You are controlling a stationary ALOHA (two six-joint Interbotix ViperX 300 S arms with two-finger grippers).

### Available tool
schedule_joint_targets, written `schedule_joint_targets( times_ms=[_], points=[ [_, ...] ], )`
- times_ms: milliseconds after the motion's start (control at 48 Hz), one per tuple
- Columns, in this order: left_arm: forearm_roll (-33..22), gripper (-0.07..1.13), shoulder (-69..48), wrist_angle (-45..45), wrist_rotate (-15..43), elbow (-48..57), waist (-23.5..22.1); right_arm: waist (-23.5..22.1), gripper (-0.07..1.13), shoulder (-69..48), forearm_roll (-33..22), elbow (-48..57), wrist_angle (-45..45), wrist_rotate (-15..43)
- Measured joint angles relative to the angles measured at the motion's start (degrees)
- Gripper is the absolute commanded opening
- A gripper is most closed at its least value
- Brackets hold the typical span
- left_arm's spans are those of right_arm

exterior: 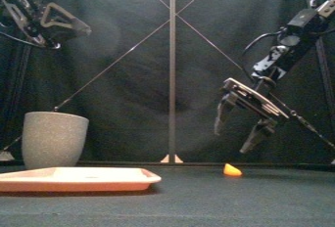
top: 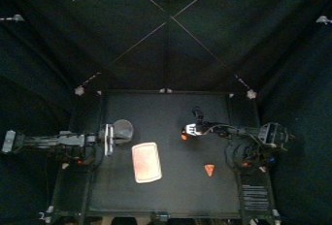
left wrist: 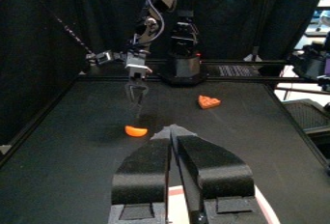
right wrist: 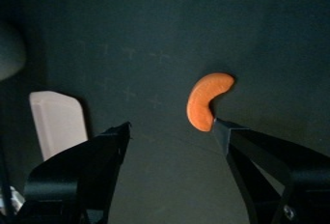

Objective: Pick the tangerine then place it in the grey bowl
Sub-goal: Pick the tangerine

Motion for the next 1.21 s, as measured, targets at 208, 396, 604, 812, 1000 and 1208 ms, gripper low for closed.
schedule_joint_targets(
  times_ms=[208,396,604,812,1000,1208],
  points=[
    [-0.1,0.48,0.0,-0.4,0.0,0.0,-0.1,-3.4,1.01,5.9,-7.1,-6.9,13.6,0.1],
    [-0.1,0.48,0.0,-1.6,0.0,0.0,-0.3,-4.3,1.01,9.4,-11.2,-10.1,19.4,1.4],
    [-0.1,0.48,0.0,-2.8,-0.1,0.0,-0.3,-2.6,1.0,12.5,-11.1,-12.4,18.9,1.9],
    [0.0,0.48,0.0,-2.9,0.0,0.0,-0.4,-1.0,0.99,15.2,-10.1,-14.2,17.6,2.0],
    [0.1,0.48,-0.1,-2.9,0.0,0.0,-0.4,-0.8,0.84,16.1,-10.1,-15.0,17.7,2.2],
    [0.1,0.48,-0.4,-2.9,-0.1,0.0,-0.6,-0.6,0.67,16.7,-10.4,-15.1,17.6,2.2]
  ],
)
